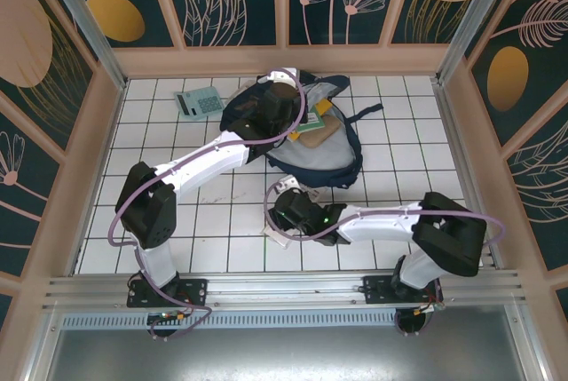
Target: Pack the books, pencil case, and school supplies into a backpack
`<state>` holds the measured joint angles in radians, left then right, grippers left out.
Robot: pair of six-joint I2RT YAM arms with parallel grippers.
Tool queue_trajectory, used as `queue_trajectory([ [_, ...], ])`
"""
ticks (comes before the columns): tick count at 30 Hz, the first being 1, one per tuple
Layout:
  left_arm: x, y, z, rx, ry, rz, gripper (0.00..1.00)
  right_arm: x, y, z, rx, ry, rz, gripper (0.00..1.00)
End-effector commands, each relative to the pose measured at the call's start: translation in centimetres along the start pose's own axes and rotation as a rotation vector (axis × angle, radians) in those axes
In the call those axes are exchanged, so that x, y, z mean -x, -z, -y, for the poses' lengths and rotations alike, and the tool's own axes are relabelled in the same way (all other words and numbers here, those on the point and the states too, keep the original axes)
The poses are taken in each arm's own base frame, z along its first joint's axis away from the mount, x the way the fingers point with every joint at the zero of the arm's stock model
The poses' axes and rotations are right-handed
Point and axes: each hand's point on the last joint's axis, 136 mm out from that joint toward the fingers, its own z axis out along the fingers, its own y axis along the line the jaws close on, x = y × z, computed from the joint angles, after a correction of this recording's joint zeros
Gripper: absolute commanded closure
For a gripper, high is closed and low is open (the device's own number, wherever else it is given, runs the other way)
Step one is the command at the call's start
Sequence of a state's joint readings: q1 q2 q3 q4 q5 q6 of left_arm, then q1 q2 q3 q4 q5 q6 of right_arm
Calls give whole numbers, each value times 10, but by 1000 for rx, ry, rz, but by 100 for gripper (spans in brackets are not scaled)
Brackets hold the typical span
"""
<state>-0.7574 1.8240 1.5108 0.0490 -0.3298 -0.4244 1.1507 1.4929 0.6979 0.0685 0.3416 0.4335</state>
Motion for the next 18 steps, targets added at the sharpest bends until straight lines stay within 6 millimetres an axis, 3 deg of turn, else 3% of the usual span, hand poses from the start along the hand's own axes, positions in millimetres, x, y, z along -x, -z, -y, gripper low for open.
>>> queue_trajectory([
  [1,24,1,-20,49,43,78,100,-26,5,25,-72,-100,-64,19],
  [9,24,1,-19,42,50,77,100,-60,8,50,-79,-257,-131,5],
  [18,25,1,-17,36,52,77,100,-35,-12,52,25,-331,-95,1],
])
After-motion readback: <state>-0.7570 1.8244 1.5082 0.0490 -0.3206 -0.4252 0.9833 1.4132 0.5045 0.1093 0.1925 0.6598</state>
